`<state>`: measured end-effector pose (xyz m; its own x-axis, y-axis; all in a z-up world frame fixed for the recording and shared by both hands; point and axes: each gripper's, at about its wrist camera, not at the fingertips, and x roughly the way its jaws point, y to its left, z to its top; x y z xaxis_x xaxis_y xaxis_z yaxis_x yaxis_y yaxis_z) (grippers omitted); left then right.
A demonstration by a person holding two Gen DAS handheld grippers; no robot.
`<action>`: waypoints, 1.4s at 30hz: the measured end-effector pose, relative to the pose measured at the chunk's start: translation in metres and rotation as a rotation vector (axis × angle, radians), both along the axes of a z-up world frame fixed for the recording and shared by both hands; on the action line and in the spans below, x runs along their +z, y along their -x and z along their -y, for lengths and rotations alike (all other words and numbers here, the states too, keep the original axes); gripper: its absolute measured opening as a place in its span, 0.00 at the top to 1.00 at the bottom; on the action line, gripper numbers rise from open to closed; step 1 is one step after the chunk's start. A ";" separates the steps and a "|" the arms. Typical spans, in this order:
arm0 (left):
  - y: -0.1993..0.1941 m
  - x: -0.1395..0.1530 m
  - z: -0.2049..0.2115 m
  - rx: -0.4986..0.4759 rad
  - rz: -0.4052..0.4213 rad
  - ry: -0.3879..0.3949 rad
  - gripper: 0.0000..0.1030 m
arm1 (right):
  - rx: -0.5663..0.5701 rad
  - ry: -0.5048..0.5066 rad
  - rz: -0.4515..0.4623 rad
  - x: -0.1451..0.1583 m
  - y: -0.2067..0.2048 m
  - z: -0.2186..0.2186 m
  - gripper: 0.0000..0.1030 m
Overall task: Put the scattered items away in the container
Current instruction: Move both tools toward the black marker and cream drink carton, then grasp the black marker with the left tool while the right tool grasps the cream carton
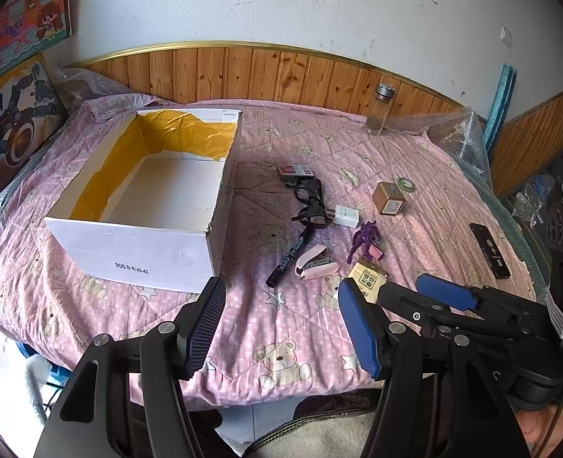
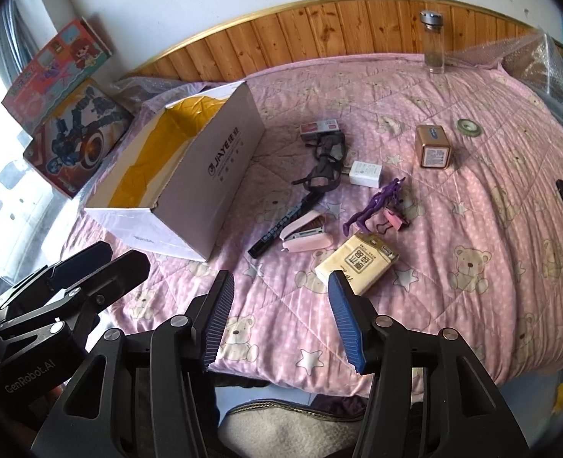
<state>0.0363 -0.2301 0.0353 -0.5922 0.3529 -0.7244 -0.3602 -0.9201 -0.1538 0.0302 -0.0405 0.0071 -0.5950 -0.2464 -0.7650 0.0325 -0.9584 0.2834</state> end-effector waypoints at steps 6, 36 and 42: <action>0.028 -0.028 -0.021 -0.072 0.062 0.006 0.37 | -0.083 0.012 0.093 -0.040 0.014 -0.029 0.45; 0.127 -0.136 -0.074 -0.209 0.224 0.021 0.82 | -0.095 0.053 0.190 -0.108 0.100 -0.056 0.65; 0.145 -0.133 -0.055 -0.140 0.245 0.022 0.76 | -0.088 0.019 0.172 -0.100 0.091 -0.068 0.73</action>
<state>-0.1089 -0.1752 -0.0973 -0.3454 0.4017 -0.8482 -0.4384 -0.8682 -0.2326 -0.0605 0.0271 -0.0933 -0.4759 -0.2140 -0.8531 -0.1019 -0.9500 0.2952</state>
